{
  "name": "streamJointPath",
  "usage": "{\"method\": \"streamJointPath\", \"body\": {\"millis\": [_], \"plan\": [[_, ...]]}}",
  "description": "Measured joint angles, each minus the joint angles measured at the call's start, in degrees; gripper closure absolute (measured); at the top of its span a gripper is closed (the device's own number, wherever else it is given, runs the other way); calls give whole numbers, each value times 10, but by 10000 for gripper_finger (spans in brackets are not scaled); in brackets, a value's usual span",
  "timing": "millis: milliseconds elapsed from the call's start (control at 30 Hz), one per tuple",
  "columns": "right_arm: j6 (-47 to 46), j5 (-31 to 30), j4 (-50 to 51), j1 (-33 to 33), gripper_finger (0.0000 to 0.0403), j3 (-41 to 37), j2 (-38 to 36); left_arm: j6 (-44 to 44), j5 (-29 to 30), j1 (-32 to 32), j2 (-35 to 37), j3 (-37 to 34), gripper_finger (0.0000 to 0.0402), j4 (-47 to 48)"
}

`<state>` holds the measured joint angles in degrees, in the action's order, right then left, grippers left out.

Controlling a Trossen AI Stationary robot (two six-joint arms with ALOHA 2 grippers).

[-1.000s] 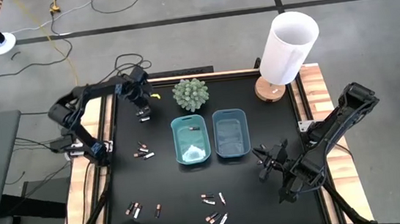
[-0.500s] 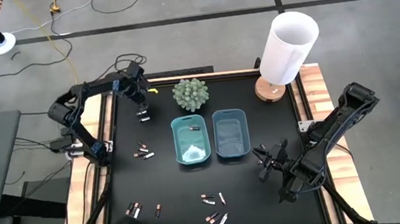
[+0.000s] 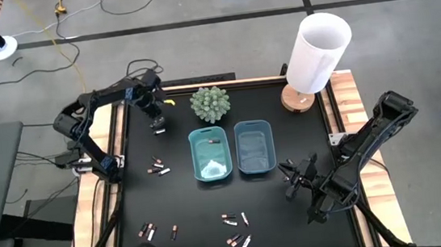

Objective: Sort batteries
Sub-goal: Put the white battery into the blue bin

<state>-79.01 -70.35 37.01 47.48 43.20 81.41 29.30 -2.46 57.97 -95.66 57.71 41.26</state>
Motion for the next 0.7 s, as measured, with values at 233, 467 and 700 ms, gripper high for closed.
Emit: {"method": "streamJointPath", "body": {"millis": [233,467,700], "plan": [[0,0,0,0,344,0,0,6,0,-23,0,0,324,15],[0,0,-2,0,344,0,0,9,1,-37,0,-2,324,18],[0,0,-2,0,344,0,0,6,2,-37,0,-3,324,19]]}}
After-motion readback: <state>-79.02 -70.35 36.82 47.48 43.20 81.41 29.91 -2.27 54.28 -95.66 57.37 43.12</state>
